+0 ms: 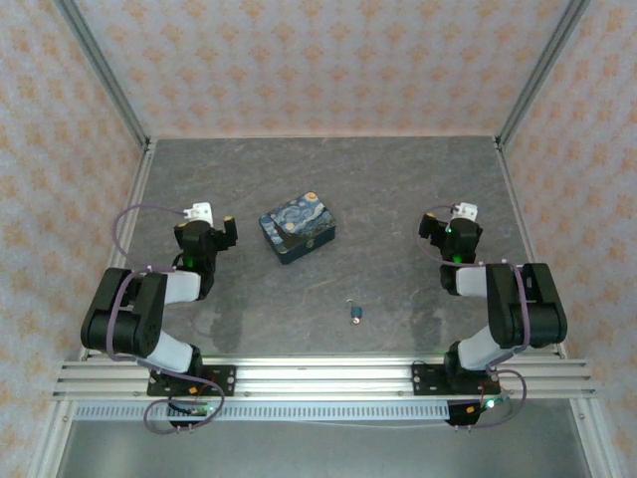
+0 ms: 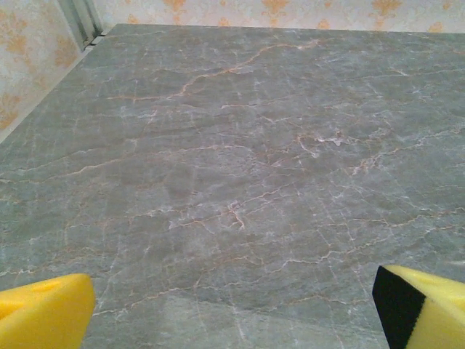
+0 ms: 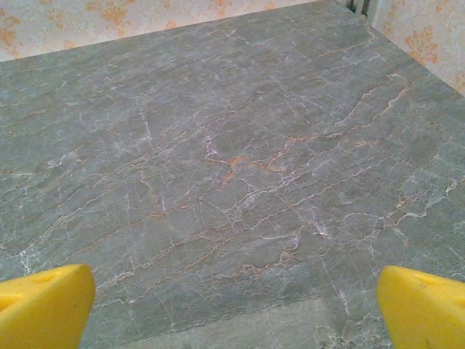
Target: Unlock a padlock with a key
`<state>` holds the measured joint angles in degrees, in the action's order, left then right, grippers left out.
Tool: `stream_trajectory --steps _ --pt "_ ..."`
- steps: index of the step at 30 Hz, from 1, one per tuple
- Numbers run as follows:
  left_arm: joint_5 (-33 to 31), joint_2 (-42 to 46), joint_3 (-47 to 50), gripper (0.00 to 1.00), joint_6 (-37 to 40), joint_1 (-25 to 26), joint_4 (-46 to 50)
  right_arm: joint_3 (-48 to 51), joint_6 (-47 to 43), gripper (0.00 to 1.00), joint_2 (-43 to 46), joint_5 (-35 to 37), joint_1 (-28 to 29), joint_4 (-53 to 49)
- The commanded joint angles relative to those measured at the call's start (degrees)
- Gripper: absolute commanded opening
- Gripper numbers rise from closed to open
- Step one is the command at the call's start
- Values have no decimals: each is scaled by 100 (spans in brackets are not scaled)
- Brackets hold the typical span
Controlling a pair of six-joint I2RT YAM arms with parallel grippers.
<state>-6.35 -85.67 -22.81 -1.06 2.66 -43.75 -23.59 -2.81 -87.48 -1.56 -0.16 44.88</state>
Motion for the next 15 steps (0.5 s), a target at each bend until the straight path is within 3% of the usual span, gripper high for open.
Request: stream_trajectory --steps 1,15 --pt "-103 -11 -136 100 135 33 69 -23 42 99 34 -29 16 -7" --pt "-89 -11 -140 100 142 33 72 -32 38 99 36 -15 16 -37"
